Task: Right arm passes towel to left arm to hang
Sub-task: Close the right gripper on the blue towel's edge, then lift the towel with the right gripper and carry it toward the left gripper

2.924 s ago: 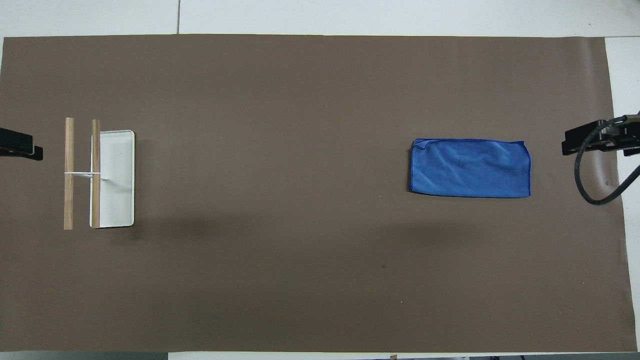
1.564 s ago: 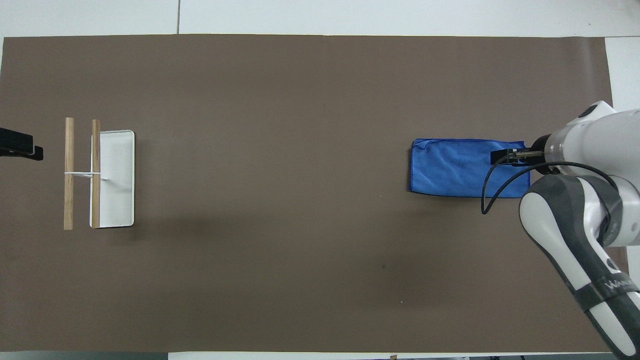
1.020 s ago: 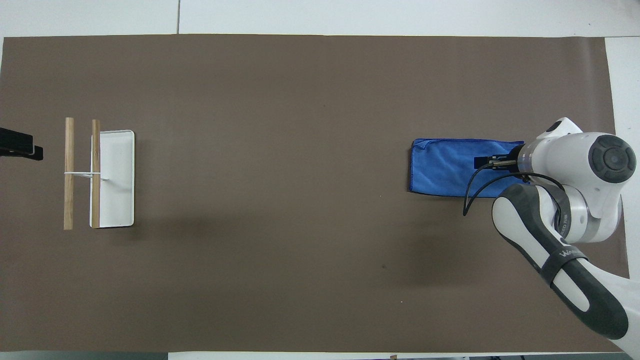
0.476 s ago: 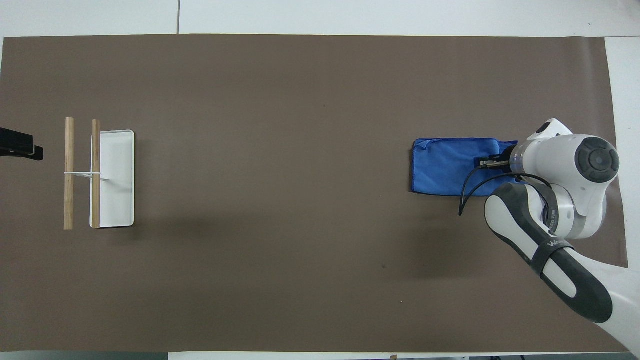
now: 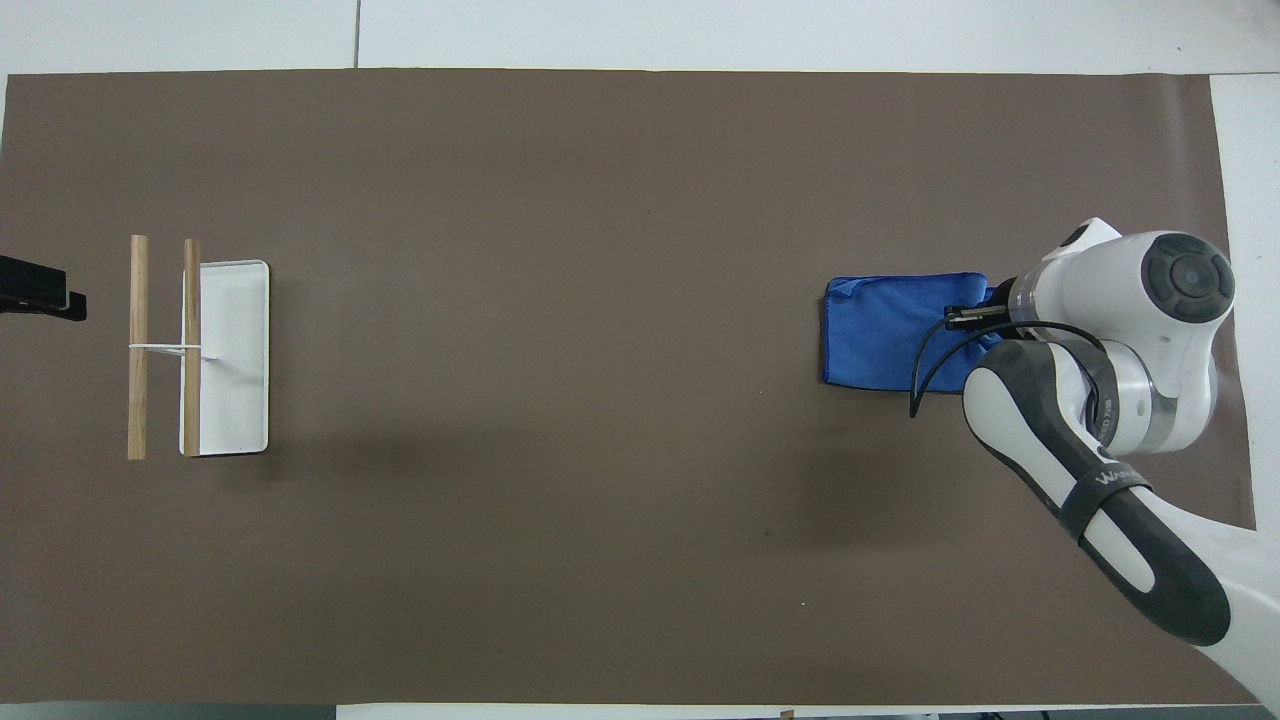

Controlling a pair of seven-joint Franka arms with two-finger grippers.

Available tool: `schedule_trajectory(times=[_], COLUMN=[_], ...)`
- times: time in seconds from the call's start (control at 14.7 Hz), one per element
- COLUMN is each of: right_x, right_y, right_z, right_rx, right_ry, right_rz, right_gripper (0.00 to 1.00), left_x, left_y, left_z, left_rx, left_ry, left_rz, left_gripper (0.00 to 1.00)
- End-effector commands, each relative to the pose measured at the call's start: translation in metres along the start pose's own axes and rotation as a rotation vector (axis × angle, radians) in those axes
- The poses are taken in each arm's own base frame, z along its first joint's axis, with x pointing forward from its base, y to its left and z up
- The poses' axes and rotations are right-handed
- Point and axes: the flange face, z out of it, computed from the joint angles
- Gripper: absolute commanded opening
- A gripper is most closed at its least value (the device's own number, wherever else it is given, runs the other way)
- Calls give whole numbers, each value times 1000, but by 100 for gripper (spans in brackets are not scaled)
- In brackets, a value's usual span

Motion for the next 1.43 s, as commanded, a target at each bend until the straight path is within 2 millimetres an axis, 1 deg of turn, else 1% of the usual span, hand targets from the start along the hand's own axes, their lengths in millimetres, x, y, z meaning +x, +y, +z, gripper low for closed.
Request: schedule_trajectory(times=[0.0, 0.07, 0.14, 0.2, 0.34, 0.41, 0.54, 0.68, 0.82, 0.95, 1.02, 1.22, 1.29, 1.36], right_x=[27, 36, 43, 49, 61, 63, 73, 75, 77, 81, 80, 75, 74, 74], right_y=[-10, -15, -29, -50, -77, -95, -122, -143, -170, -187, -205, -248, -257, -263], right_z=[-48, -67, -90, -111, -157, -177, -198, -201, -206, -215, -221, -230, -233, -233], right_rx=[67, 124, 160, 175, 185, 193, 275, 345, 418, 518, 577, 691, 721, 762], right_ry=[-21, -28, -47, -63, -72, -80, -115, -156, -183, -176, -183, -213, -227, -238], right_rz=[66, 140, 177, 206, 295, 316, 437, 562, 648, 725, 756, 859, 891, 925], right_gripper=[0, 0, 0, 0, 0, 0, 0, 0, 0, 0, 0, 0, 0, 0], left_x=[-6, -6, -7, -6, -6, -6, -7, -7, -6, -7, -6, -6, -6, -6], left_y=[1, 1, 1, 1, 1, 1, 1, 1, 1, 1, 1, 1, 1, 1], left_z=[-3, -3, -4, -3, -2, -2, -3, -4, -3, -4, -3, -2, -3, -3], left_rx=[13, 13, 13, 13, 13, 13, 13, 15, 13, 13, 15, 13, 13, 13], left_ry=[-1, -1, 0, -1, -3, -3, -1, 0, -1, 0, -1, -3, -1, -1], left_rz=[14, 14, 14, 14, 14, 14, 14, 15, 14, 14, 14, 14, 14, 14], left_gripper=[100, 100, 100, 100, 100, 100, 100, 100, 100, 100, 100, 100, 100, 100])
